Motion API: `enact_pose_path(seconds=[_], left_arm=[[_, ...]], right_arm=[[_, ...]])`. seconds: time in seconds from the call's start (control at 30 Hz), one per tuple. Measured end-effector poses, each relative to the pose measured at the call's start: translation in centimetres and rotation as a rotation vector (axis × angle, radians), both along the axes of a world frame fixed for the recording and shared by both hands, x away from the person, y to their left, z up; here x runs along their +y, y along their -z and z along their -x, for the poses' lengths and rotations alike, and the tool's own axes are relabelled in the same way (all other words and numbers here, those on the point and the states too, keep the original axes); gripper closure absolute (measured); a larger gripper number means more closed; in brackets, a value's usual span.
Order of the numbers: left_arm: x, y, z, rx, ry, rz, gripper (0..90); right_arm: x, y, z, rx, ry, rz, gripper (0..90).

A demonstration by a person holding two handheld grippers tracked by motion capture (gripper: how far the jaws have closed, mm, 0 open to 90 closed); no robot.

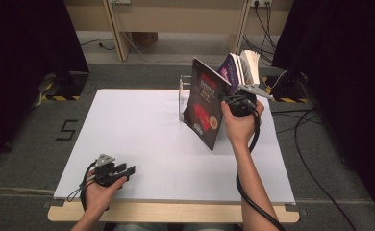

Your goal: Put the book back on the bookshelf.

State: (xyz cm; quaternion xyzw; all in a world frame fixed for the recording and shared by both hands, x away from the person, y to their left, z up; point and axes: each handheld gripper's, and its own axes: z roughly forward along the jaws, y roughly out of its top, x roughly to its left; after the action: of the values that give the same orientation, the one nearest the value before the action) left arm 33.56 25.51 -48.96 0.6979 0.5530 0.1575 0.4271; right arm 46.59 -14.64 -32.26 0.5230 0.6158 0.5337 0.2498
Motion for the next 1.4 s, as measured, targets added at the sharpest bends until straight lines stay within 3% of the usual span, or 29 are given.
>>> enact_pose_path(seconds=[0.23,0.43,0.53,0.87,0.93,1.17,1.4], left_arm=[[0.1,0.0,0.0,-0.001,-0.003,0.002,54.7],[0.1,0.0,0.0,-0.001,-0.003,-0.001,54.9],[0.0,0.0,0.1,-0.001,0.0,-0.002,54.9],[0.2,0.0,0.0,-0.003,-0.001,0.0,55.1],[0.2,-0.1,0.0,-0.003,-0.001,0.0,55.0],[0.2,0.0,0.0,-0.004,0.002,0.001,55.1],[0.3,0.0,0.0,-0.001,-0.001,0.004,55.1]], right_arm=[[0.8,0.5,-1.1,0.083,-0.028,0.051,81.3],[1.1,0.4,-1.1,0.087,-0.025,0.062,87.0],[1.3,0.3,-0.9,0.077,-0.018,0.057,87.2],[3.6,-0.9,-0.8,-0.038,0.01,0.074,87.3],[3.6,-1.0,-0.9,-0.041,0.01,0.073,87.3],[4.9,-2.3,-2.4,-0.093,0.048,0.051,87.3],[6.1,-2.6,-4.5,-0.103,0.064,0.049,87.3]])
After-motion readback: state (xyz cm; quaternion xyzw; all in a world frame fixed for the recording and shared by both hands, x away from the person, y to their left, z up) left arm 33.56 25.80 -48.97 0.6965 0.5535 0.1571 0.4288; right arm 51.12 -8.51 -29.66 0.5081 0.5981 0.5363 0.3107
